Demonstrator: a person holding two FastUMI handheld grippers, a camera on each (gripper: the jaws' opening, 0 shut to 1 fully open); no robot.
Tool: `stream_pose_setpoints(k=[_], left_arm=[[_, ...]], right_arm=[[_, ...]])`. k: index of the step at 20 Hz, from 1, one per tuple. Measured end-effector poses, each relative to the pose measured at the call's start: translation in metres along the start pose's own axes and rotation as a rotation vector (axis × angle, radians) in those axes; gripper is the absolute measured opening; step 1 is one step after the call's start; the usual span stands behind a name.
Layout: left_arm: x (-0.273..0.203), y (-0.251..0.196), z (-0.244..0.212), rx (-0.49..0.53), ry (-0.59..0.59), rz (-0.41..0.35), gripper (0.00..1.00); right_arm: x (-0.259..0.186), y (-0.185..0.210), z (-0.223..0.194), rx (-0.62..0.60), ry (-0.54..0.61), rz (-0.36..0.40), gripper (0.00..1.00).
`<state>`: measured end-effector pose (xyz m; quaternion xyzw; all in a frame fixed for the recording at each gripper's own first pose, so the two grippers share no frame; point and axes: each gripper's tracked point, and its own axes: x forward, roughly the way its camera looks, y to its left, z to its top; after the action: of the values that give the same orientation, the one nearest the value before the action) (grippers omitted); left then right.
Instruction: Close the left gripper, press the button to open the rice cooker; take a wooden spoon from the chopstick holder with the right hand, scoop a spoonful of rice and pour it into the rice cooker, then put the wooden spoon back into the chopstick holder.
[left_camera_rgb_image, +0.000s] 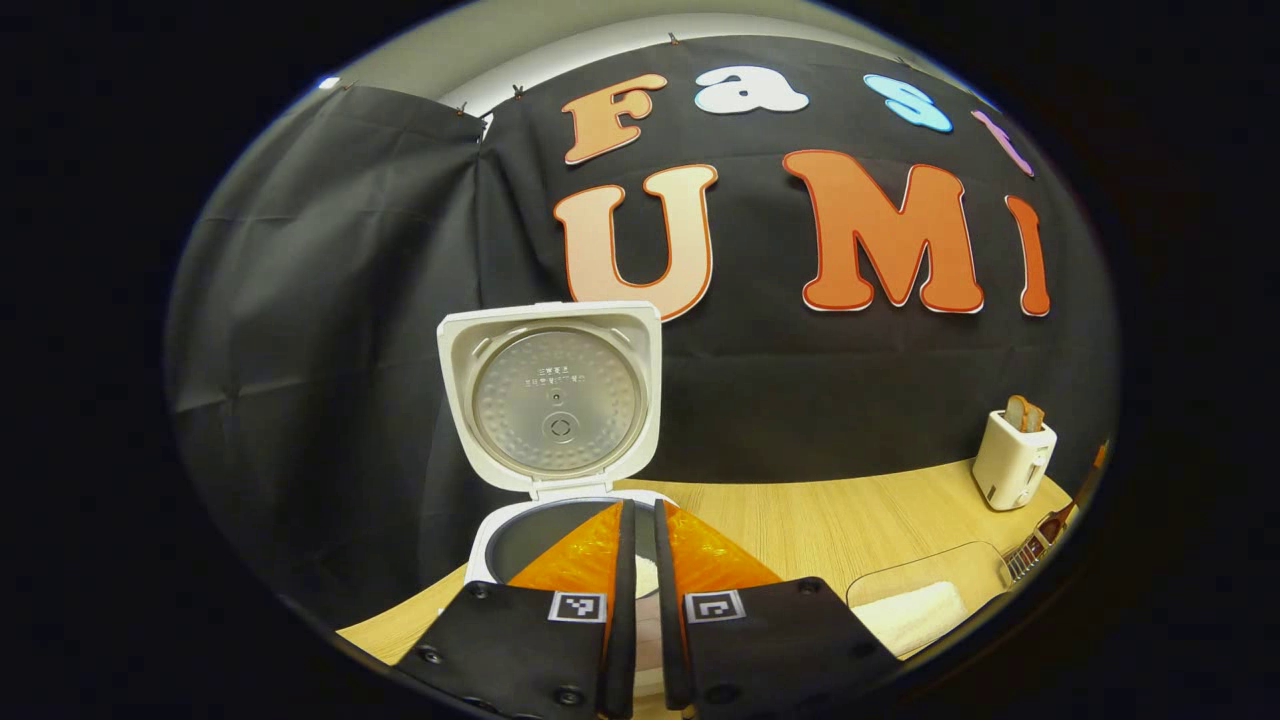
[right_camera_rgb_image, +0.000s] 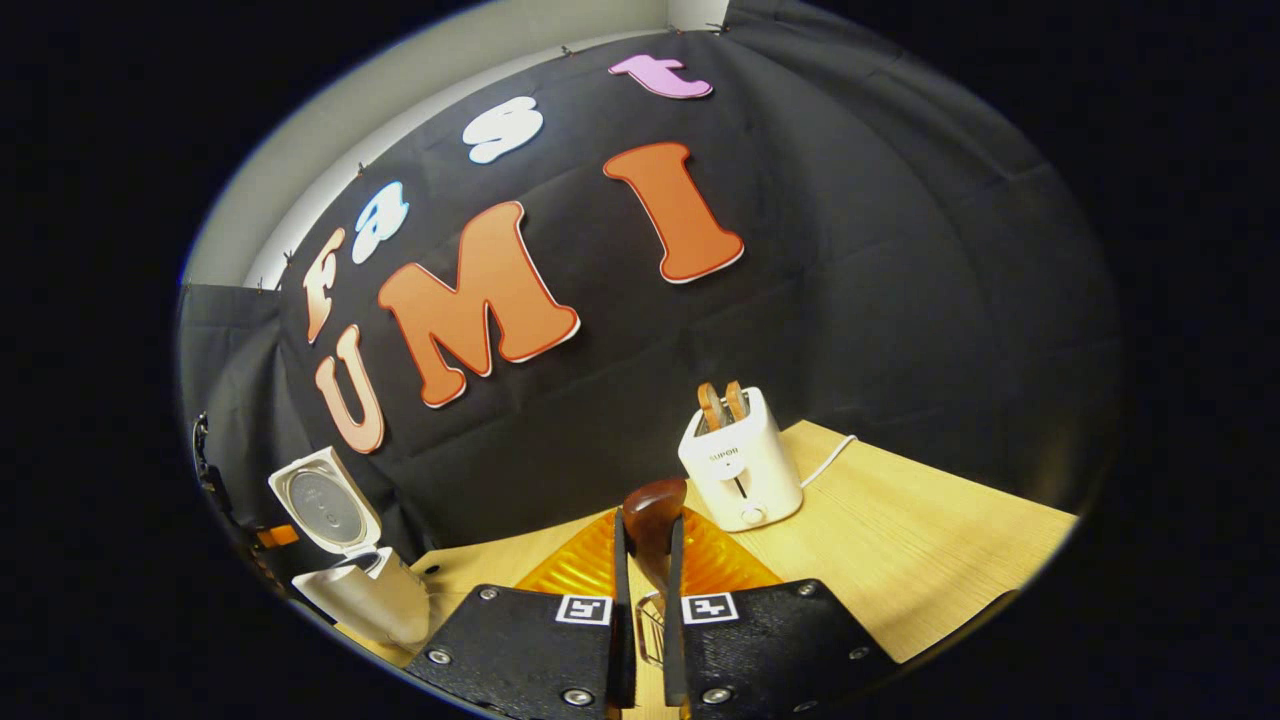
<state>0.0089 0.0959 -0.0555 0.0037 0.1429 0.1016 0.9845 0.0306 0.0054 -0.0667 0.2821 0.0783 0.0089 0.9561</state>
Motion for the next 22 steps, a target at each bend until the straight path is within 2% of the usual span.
stream_pose_setpoints(k=[3, 7, 12, 14, 16, 19, 20, 22], left_arm=[[-0.001, 0.003, -0.002, -0.004, -0.004, 0.003, 0.15], [0.001, 0.008, -0.006, -0.01, 0.005, 0.013, 0.21], [0.001, 0.013, -0.014, 0.003, -0.003, 0.011, 0.43], [0.002, 0.014, -0.018, -0.003, -0.002, 0.003, 0.43], [0.001, 0.014, -0.018, -0.002, -0.005, -0.004, 0.58], [-0.002, 0.012, -0.017, 0.003, -0.021, -0.03, 0.93], [-0.001, 0.015, -0.016, 0.008, -0.027, -0.025, 0.98], [-0.002, 0.021, -0.014, 0.012, -0.04, -0.011, 1.0]], right_arm=[[-0.004, 0.017, 0.021, -0.026, -0.05, 0.009, 0.11], [-0.009, 0.042, 0.05, -0.088, -0.122, 0.011, 0.11], [-0.018, 0.102, 0.071, -0.071, -0.169, 0.139, 0.11], [-0.018, 0.128, 0.069, -0.067, -0.17, 0.198, 0.11], [-0.017, 0.151, 0.063, -0.077, -0.161, 0.252, 0.11], [-0.014, 0.18, 0.044, -0.097, -0.125, 0.313, 0.11], [-0.013, 0.19, 0.036, -0.107, -0.107, 0.331, 0.11], [-0.012, 0.204, 0.018, -0.138, -0.07, 0.358, 0.11]])
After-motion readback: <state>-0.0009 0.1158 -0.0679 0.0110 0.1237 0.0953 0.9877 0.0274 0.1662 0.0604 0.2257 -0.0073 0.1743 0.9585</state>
